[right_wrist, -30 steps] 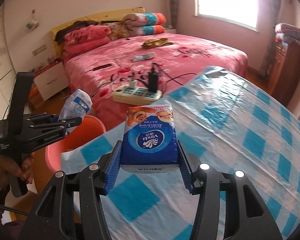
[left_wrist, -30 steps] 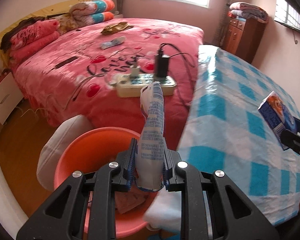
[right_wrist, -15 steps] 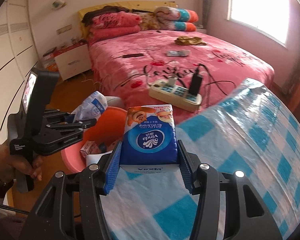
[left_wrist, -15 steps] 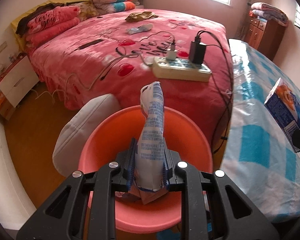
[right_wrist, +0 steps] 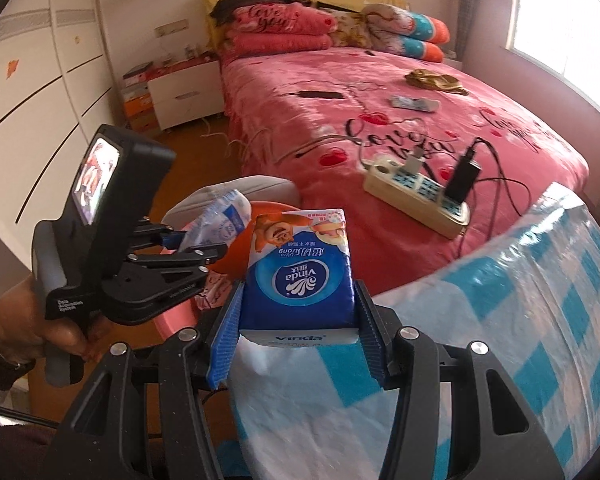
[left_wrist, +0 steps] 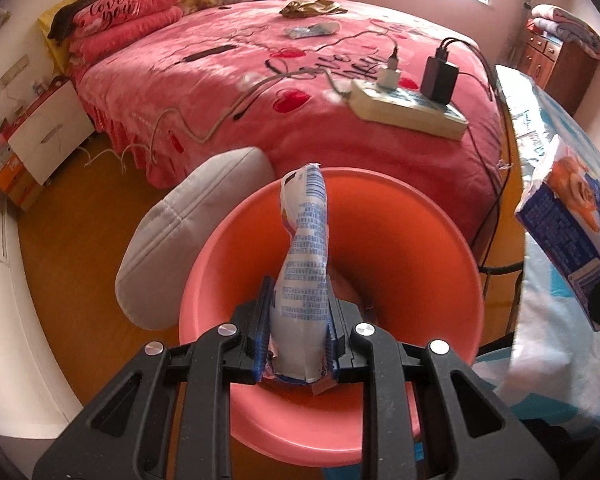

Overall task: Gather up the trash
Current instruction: 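Open both tools to drop the bottle and tissue pack into the bucket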

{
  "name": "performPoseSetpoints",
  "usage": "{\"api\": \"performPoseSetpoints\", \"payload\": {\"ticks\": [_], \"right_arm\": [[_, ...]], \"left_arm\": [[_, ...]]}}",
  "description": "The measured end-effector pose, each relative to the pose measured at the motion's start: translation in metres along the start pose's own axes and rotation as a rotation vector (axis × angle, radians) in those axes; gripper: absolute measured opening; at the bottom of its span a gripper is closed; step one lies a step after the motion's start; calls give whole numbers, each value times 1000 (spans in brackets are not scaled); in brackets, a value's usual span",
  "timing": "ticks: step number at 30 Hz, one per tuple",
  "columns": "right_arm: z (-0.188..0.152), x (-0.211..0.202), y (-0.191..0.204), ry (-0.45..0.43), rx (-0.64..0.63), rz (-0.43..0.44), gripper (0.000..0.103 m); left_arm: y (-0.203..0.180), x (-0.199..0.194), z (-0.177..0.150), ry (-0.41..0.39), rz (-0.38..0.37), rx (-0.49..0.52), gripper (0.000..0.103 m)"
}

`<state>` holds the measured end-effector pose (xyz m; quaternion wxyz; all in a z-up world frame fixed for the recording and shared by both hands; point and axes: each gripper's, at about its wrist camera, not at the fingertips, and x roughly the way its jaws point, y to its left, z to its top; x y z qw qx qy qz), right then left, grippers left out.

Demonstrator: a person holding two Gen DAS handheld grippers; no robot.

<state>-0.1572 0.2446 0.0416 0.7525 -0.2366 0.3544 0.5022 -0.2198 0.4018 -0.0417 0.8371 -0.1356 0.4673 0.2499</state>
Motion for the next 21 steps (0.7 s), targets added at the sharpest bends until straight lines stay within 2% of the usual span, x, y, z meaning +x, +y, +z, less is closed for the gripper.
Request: {"api": "performPoseSetpoints", "payload": {"ticks": [8,11,13,14,15,16,21], "right_arm": [[4,23,17,34,-44,26,54],[4,33,23,42,-68,24,57],[3,35,23,34,-75,6,73],[2,33,23,23,-67,3,77],[1,31,21,11,-56,5,83],[0,26,17,-4,-42,3,84],[-5,8,-5,-50,33,-42,90]], "left_arm": [[6,13,-7,32,4,-17,24],[8,21,-9,48,0,-25,25],[9,25,-10,58,-1,-30,35],[10,26,-10,57,3,-34,41],[11,27,-9,55,8,-38,56],[11,26,-9,48,19,-39,65],[10,18,-4,14,58,-30,79]]}}
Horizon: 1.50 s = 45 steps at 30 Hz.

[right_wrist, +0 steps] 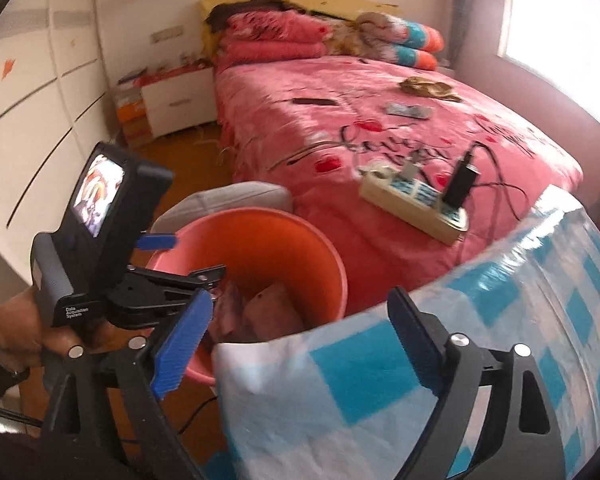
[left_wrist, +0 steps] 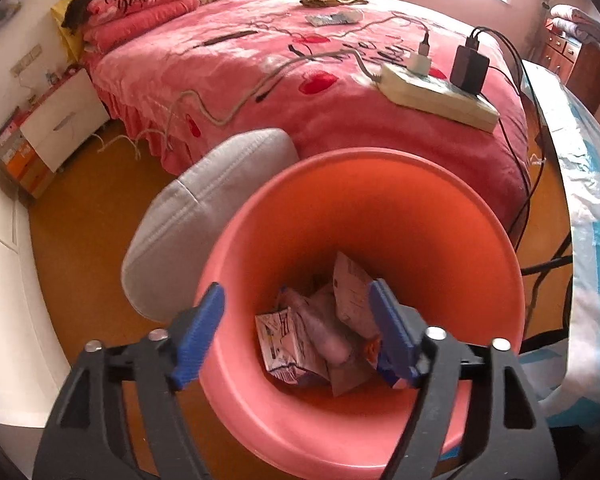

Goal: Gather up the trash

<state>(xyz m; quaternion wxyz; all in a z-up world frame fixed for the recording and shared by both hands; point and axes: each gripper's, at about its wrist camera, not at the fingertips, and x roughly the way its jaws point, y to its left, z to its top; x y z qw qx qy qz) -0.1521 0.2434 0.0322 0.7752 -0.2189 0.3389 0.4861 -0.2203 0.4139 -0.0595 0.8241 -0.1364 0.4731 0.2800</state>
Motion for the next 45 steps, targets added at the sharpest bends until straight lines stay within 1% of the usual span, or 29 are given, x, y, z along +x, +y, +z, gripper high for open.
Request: {"api": "performPoseSetpoints", "payload": {"ticks": [1,3,6,8,12,13,20,25,33,38,45], "right_arm": [[-1,-3,-6,-3,22,-7,90],[-6,-9,-18,-12,63,-32,90],[-12,-18,-33,-22,121,-49,90],[-18,-26,-47,-36,173,-59,90],[-30,-45,-65,-72,229,-93,90],[-35,-51,-71,-82,245,-103,90],[-63,-86,-99,-148,334,-178,93],[-81,-108,-113,-180,364,-261,93],[-111,-142,-136,-230,428,-372,93],[-128,-165,-150,-259,469,-461,95],[-155,-193,-170,-291,514,-551,95]], "left_arm": [[-1,-4,2,-10,7,1,83],[-4,-10,6,-33,19,12,85],[-14,-25,12,-83,46,51,87],[-20,-35,15,-111,42,66,87],[-35,-56,22,-172,21,90,90],[-41,-64,24,-195,7,102,90],[-80,-100,36,-283,-87,141,91],[-115,-118,37,-322,-130,198,94],[-170,-147,34,-371,-205,272,96],[-199,-160,28,-383,-259,296,99],[-239,-174,19,-395,-297,353,99]]}}
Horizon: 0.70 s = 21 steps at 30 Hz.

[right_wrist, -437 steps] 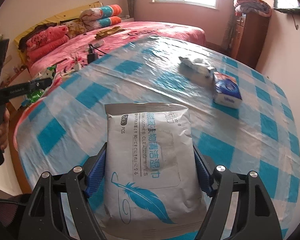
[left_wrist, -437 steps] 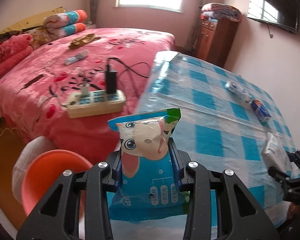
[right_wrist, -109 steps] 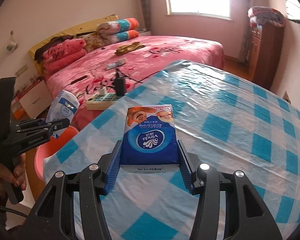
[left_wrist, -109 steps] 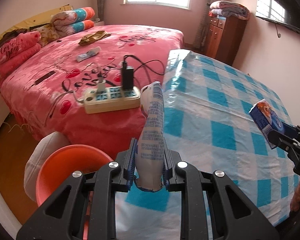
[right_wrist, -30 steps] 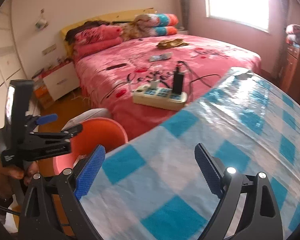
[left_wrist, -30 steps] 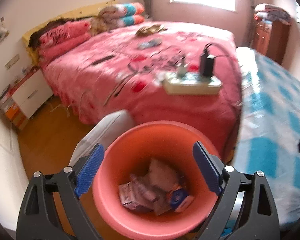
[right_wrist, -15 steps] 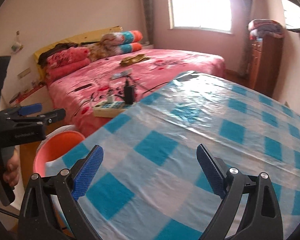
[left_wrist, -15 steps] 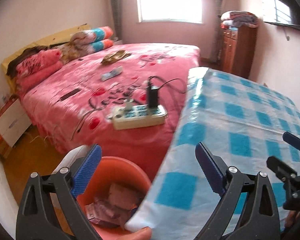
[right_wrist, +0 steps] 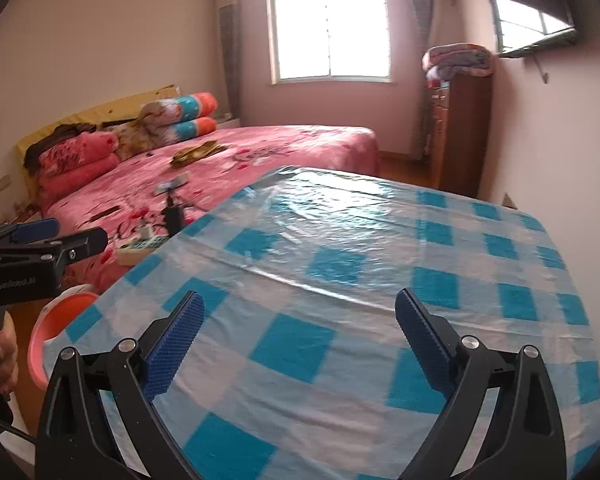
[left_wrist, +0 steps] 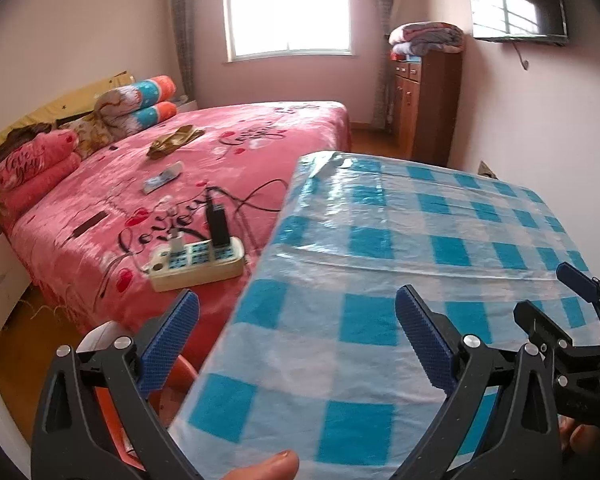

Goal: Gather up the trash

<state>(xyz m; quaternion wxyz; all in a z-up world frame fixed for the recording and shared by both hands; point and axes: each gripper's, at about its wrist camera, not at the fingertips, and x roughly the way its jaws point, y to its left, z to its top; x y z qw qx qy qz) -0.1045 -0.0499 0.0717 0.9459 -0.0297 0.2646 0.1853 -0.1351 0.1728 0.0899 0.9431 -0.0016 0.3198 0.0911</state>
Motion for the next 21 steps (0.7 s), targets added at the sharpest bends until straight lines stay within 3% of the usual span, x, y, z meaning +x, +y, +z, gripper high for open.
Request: {"api": "performPoseSetpoints", "payload": {"ticks": [21], "right_arm": [[-10,-28,-100,-83,127,-205,95]], "left_arm": [[-115,7,14,-4,-110,121,99]]}}
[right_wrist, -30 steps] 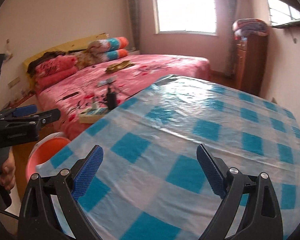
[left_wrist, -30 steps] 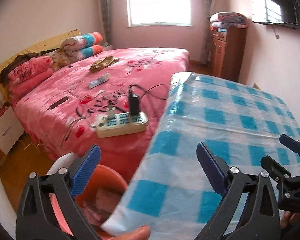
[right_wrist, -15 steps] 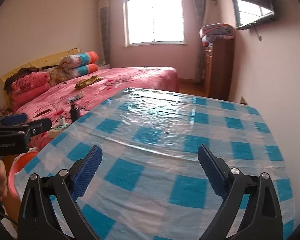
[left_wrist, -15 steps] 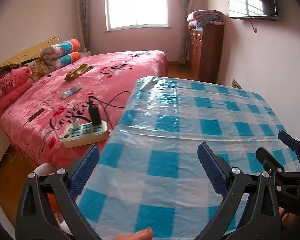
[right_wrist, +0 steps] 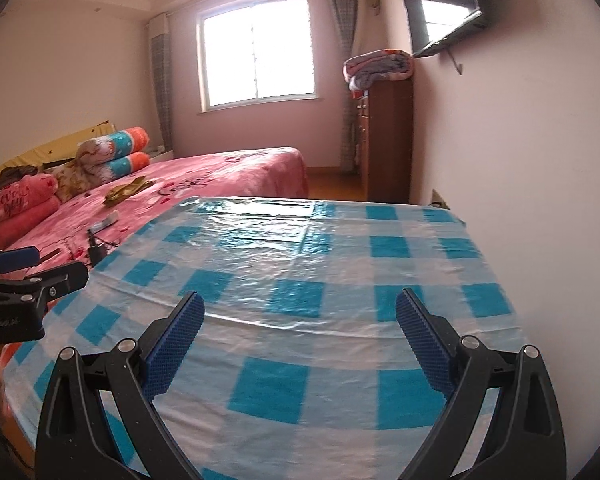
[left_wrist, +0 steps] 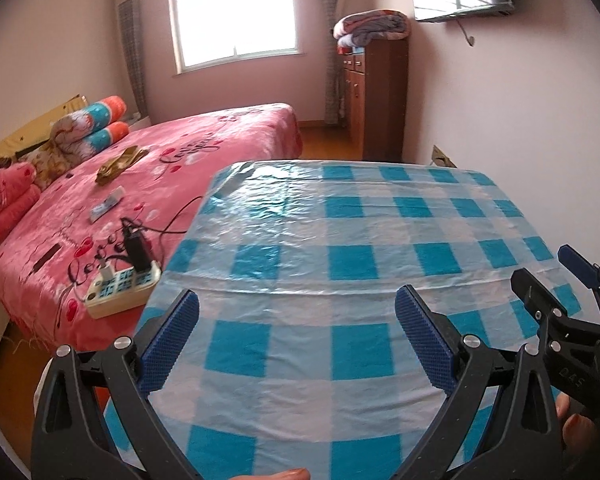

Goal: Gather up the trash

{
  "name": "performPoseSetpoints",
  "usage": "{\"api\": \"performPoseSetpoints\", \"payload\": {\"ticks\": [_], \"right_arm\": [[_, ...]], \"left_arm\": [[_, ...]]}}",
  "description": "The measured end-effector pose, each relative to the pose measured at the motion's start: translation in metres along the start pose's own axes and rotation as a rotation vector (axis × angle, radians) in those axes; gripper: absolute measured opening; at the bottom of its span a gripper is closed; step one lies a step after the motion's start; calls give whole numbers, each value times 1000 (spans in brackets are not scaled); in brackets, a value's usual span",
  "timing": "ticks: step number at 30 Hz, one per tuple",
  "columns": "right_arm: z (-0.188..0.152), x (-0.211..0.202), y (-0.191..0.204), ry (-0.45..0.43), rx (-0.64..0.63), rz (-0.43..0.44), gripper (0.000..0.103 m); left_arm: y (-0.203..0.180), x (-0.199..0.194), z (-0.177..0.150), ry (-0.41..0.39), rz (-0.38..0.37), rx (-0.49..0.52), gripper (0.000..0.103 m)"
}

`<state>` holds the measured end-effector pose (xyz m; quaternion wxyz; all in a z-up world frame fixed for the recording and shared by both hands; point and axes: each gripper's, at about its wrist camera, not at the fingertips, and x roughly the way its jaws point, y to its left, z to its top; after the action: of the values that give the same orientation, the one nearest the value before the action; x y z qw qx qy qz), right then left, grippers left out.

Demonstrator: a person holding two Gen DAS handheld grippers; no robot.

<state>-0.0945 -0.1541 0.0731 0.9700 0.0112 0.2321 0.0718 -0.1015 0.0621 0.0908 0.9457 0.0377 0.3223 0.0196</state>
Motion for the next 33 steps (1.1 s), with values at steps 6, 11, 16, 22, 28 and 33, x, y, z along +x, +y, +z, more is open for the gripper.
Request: {"api": "performPoseSetpoints", "payload": {"ticks": [6,11,16,22,28,33], "right_arm": [[-2,-1,-23,-11,18,-26,95],[-3,0,-44,-9,51,-50,95],[-6,-2,-58,-9,74,-68,95],[-8,1,-68,0,88,-72,95],[-10,1,-70,3,87,-64,95],[-11,3,-69,10,88,-59,95]], "left_arm": [[-24,6,5,-3,-17,31,99],[-42,13,6,3,-26,58,99],[-54,19,5,11,-33,75,99],[-65,24,2,22,-42,92,99],[-69,26,0,30,-45,100,99],[-69,30,-1,36,-43,99,99]]}}
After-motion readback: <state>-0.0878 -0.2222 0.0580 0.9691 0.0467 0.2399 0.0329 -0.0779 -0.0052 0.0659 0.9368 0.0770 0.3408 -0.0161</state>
